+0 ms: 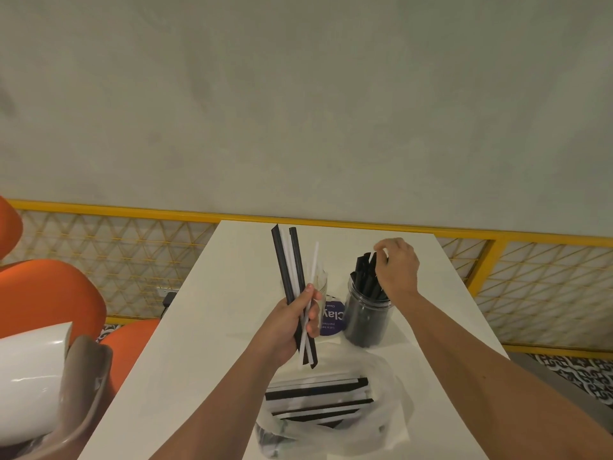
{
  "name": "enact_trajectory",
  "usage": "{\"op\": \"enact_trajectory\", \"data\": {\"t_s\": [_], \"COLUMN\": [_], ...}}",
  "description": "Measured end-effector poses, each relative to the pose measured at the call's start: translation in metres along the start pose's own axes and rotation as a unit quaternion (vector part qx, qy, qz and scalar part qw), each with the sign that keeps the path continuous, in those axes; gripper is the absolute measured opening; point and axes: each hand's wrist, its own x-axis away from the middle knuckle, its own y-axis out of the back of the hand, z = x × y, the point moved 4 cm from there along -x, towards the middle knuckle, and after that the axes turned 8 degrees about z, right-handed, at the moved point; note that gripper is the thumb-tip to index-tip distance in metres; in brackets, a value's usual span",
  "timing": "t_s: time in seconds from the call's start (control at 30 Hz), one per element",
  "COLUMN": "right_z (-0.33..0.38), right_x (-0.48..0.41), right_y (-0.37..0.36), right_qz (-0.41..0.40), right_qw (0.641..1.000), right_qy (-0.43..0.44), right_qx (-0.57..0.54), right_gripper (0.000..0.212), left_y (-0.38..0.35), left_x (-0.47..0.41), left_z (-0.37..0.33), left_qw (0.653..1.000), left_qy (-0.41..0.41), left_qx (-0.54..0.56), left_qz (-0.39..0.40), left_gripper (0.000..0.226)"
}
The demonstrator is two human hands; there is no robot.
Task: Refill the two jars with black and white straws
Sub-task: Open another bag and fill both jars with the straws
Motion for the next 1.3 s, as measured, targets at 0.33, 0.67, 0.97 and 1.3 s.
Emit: {"op": "enact_trajectory", "data": {"t_s": [0.33,0.67,0.97,1.3], "right_z": [0.083,0.089,0.083,0.086], "right_x": [0.024,0.016,0.013,0.033], "right_y": [-0.016,-0.007,-0.004,-0.026], "right_qz": [0.289,0.15,0.142,0.379], "right_qw": [0.933,0.773,0.758,0.82], "right_qy": [0.009,-0.13,-0.146,-0.117], "right_qx": [-0.216,-0.603,-0.62,-0.412], "right_gripper": [0.033,0.025,0.012,0.033], "left_y": [-0.009,-0.001,-0.004,-0.006], "left_x": [-0.001,0.006,0.009,0.008], "left_z": [0.0,0.0,0.003,0.0], "left_qw": [0.999,0.998,0.994,0.994], "left_qy": [-0.001,0.028,0.083,0.069], "left_qx": [-0.025,-0.041,-0.048,-0.023], "left_qz": [0.034,0.045,0.053,0.079], "left_gripper": [0.027,0.034,0.048,0.052]}}
